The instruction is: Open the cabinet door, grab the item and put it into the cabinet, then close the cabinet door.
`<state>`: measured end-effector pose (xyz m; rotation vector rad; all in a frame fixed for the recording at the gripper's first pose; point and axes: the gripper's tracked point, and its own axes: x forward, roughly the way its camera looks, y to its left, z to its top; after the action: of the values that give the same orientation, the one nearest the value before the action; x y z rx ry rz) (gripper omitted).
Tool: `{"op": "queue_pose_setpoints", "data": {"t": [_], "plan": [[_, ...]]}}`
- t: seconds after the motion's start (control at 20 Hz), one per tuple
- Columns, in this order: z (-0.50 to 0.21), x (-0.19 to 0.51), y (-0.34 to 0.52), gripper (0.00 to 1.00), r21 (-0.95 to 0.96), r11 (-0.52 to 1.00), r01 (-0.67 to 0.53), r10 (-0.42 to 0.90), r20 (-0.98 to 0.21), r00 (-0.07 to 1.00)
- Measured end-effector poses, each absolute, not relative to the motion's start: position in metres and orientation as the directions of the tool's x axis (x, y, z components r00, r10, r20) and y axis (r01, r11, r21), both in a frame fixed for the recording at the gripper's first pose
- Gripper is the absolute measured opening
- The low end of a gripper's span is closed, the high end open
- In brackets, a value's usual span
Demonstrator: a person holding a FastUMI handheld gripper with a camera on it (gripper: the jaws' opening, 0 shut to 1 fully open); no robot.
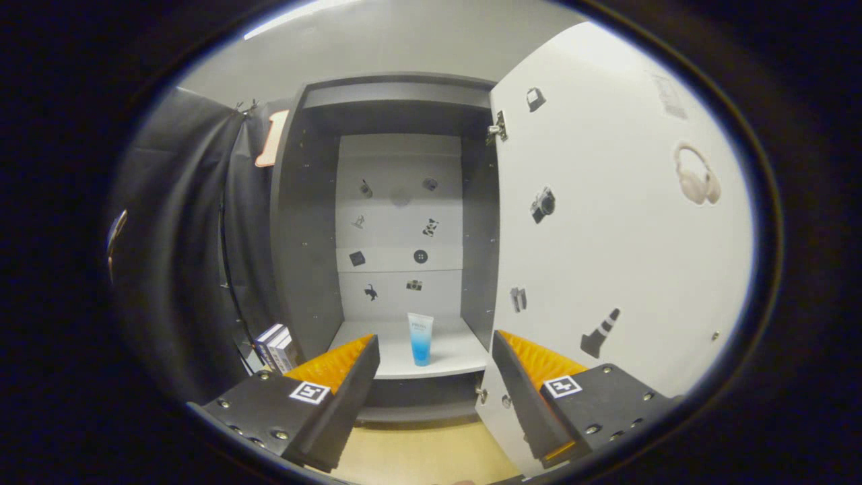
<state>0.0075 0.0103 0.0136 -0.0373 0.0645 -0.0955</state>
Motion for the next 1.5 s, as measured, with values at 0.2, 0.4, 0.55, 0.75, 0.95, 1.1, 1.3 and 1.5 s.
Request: {"op": "queue_pose_setpoints", "data": {"t": [0.2, 0.4, 0.55, 0.75, 0.95, 1.1, 1.3, 1.5], "plan": [[0.016, -0.041, -0.015, 0.99, -0.035, 0.982, 0.188, -0.189, -0.050, 0.981], [0.019, -0.094, -0.058, 0.99, -0.012, 0.945, 0.328, -0.328, -0.034, 0.944], [0.017, -0.130, -0.092, 0.99, -0.002, 0.904, 0.427, -0.426, -0.037, 0.904], [0.017, -0.172, -0.133, 0.99, 0.004, 0.840, 0.543, -0.543, -0.047, 0.839], [0.017, -0.199, -0.180, 0.99, -0.004, 0.772, 0.635, -0.634, -0.063, 0.770], [0.015, -0.208, -0.215, 0.99, 0.003, 0.721, 0.693, -0.691, -0.072, 0.719], [0.017, -0.200, -0.252, 1.00, 0.020, 0.678, 0.735, -0.732, -0.068, 0.677], [0.022, -0.178, -0.268, 0.99, 0.016, 0.688, 0.726, -0.724, -0.056, 0.688]]}}
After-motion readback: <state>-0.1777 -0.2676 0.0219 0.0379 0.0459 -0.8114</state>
